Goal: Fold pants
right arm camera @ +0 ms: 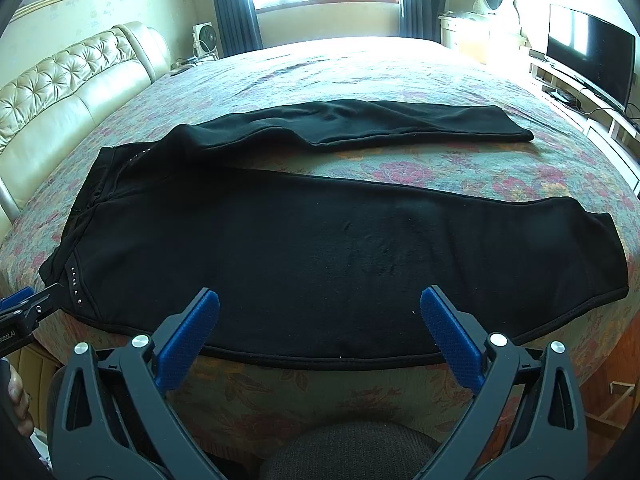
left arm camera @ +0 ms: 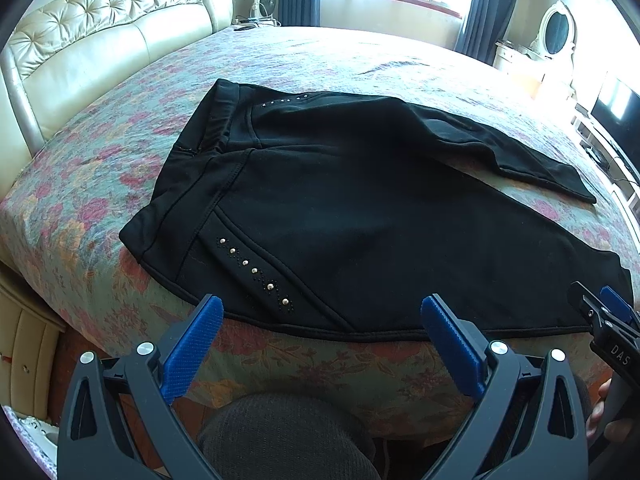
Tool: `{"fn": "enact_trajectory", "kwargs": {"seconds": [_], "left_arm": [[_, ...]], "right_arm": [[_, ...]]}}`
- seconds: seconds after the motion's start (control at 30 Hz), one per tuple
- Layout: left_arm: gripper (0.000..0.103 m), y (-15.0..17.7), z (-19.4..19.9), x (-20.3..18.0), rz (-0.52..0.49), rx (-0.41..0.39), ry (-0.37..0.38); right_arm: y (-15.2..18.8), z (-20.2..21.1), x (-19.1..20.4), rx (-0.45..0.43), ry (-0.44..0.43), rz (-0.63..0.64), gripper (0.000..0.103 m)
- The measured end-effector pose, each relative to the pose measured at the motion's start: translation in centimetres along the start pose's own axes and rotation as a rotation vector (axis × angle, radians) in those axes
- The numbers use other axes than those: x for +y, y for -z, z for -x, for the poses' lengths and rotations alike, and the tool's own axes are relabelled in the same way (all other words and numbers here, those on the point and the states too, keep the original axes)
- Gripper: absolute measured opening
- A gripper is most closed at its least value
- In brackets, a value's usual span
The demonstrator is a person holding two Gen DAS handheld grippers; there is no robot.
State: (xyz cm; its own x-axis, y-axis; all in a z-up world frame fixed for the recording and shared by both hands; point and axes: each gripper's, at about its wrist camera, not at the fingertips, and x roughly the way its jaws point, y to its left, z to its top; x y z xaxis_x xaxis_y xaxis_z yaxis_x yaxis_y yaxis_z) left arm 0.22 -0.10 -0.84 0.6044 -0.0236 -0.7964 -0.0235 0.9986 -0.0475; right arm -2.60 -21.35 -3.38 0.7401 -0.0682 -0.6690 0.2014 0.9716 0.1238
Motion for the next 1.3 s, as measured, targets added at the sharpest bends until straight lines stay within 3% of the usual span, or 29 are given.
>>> {"fn": "enact_trajectory", "kwargs": {"seconds": [1.3], "left_arm": [[0.099,-0.15,-0.04,0.01,0.003,0.012,0.007]], "right_arm": [[0.2,-0.01,-0.17,0.007,-0.001,-0.005,0.101]]}}
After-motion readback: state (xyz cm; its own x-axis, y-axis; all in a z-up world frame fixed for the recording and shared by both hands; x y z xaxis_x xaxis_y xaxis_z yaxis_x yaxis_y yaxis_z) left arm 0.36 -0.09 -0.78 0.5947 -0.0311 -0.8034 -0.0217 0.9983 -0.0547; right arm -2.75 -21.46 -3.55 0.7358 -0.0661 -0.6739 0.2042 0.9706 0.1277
